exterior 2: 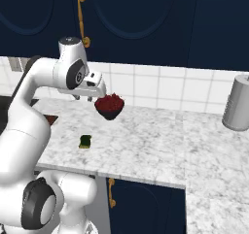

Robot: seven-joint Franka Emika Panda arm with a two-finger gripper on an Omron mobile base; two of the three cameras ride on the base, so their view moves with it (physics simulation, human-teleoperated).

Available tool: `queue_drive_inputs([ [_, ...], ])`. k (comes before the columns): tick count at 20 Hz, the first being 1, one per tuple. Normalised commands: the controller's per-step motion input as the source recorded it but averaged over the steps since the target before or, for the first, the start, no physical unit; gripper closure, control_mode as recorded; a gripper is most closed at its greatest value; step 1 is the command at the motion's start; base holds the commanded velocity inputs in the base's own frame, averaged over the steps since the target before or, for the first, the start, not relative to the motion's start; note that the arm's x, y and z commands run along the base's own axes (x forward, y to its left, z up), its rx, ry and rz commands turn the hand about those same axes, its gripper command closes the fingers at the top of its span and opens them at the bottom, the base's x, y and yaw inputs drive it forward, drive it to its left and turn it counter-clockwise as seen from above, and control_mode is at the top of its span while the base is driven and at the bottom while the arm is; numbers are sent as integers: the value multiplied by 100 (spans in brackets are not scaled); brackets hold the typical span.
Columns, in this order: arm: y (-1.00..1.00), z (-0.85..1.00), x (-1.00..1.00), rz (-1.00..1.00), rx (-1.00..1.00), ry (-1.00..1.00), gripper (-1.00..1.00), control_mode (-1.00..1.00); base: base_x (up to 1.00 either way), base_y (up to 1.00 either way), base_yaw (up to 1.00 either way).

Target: Pick up the sponge from the counter and clean the cutting board by briefly scrubbing or pressing down on the cutting board. Once finished, release the sponge.

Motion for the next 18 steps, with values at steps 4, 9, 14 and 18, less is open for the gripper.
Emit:
queue_drive_inputs([
  [4, 1, -36, 0, 0, 3, 2, -100, -100, 0, 0, 0],
  [9, 12, -97, 7, 6, 0, 1, -100, -100, 0, 0, 0],
  [14, 42, -81, 5, 8, -1, 1, -100, -100, 0, 0, 0],
  [18, 33, -65, 10, 4, 0, 0, -100, -100, 0, 0, 0],
])
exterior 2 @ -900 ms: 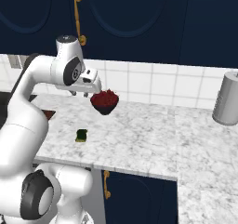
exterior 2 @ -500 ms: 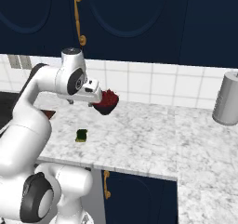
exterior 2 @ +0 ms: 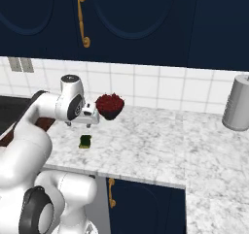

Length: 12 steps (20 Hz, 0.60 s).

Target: Pick up the sponge from the counter and clean the cutting board by briefly scrubbing or pressing down on the cutting board. Once finished, release the sponge.

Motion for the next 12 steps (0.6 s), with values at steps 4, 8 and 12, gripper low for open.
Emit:
queue_drive_inputs([
  [4, 12, -53, 13, 0, 0, 0, -100, -100, 0, 0, 0],
  [8, 0, -38, 22, 0, 0, 0, -100, -100, 0, 0, 0],
  [12, 1, -41, 18, 0, 0, 0, -100, -100, 0, 0, 0],
])
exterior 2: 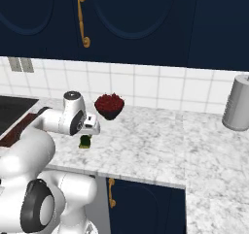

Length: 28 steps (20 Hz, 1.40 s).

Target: Pick up the sponge from the counter and clean the cutting board by briefly scrubbing or pressing down on the cutting board. Once finished, release the sponge.

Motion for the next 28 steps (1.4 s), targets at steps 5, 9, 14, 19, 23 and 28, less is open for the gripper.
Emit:
queue_drive_inputs([
  [5, 3, -43, 10, 0, 0, 0, -100, -100, 0, 0, 0],
  [9, 7, -36, 0, 0, 0, 0, -100, -100, 0, 0, 0],
  [14, 9, -22, 3, 0, 0, 0, -100, -100, 0, 0, 0],
  [19, 6, -14, 11, 0, 0, 0, -100, -100, 0, 0, 0],
  [23, 5, -14, 32, 0, -6, 0, -100, -100, 0, 0, 0],
  [28, 1, -15, 34, 0, -5, 0, -100, -100, 0, 0, 0],
])
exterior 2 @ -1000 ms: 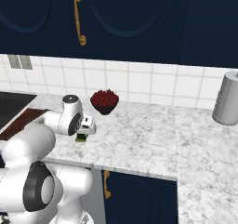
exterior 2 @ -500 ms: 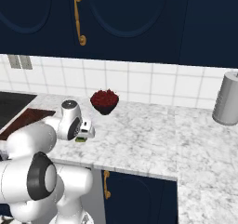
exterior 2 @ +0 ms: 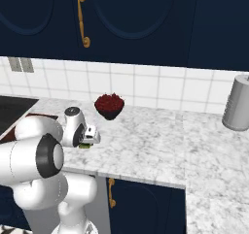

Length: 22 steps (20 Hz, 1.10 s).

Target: Pick up the sponge from the counter and clean the cutting board by briefly scrubbing or pressing down on the cutting board. Once finished, release the sponge.

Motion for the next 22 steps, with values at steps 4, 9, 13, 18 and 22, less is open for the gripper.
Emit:
queue_drive_inputs([
  [4, 5, -17, 23, 0, -4, 0, -100, -100, 0, 0, 0],
  [9, 11, -24, 3, 0, -2, 0, 100, -100, 0, 0, 0],
  [13, 3, -29, 0, 0, 0, 0, 100, -100, 0, 0, 0],
  [18, 0, -20, -4, 0, 0, -2, 100, -100, 0, 0, 0],
  [22, 0, 1, -17, 0, 0, -10, 100, -100, 0, 0, 0],
])
